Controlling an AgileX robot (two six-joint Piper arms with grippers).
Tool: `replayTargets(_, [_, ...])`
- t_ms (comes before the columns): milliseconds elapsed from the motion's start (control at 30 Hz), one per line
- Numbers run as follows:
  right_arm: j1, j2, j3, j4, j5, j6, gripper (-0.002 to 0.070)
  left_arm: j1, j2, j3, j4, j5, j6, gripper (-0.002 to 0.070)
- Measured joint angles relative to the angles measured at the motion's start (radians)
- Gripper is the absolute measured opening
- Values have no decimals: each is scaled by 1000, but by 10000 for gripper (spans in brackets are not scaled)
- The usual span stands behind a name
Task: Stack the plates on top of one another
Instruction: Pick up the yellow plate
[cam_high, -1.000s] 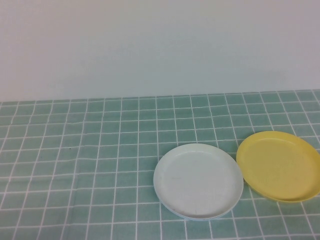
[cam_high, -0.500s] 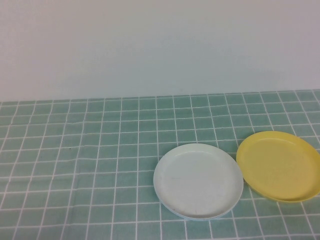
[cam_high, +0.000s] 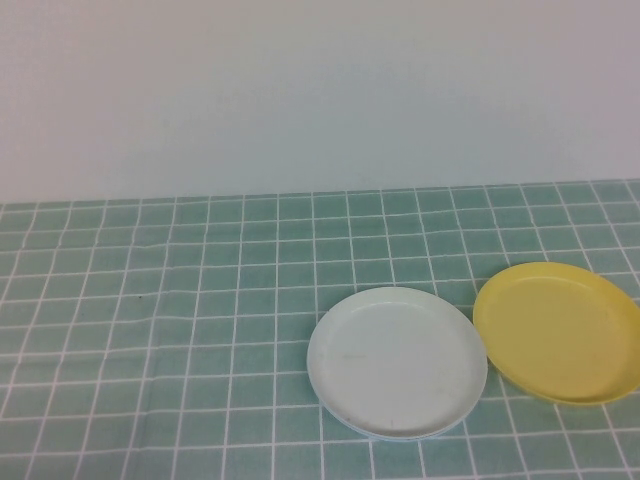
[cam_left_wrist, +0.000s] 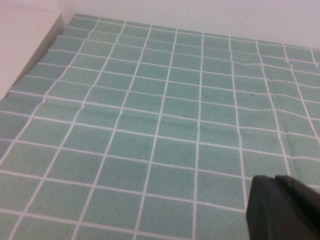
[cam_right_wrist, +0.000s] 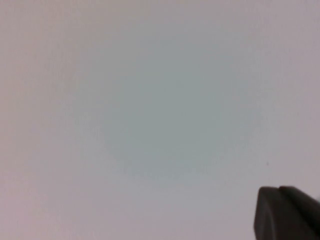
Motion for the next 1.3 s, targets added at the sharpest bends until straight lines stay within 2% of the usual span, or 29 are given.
replayTargets(67, [0,0,0,33,-45,9,-5,0,0,0,0,0,0,0])
replayTargets(200, [0,0,-54,59,46,-12,-5,0,0,0,0,0,0,0])
replayTargets(333, [0,55,-194,61,144,-172,-5,0,0,0,0,0,0,0])
replayTargets(500, [0,299,-453,54,323,-471,-5,0,0,0,0,0,0,0])
replayTargets(600, [0,507,-596,5,448,-577,-5,0,0,0,0,0,0,-1])
replayTargets(700, [0,704,-719,-89,548,-611,-5,0,0,0,0,0,0,0])
replayTargets(867, [0,963,-861,-159,603,-559,-5,0,0,0,0,0,0,-1])
replayTargets(1033, [0,1124,-922,-191,631,-456,-5,0,0,0,0,0,0,0])
replayTargets(1300, [-16,1323,-953,-469,756,-100,-5,0,0,0,0,0,0,0])
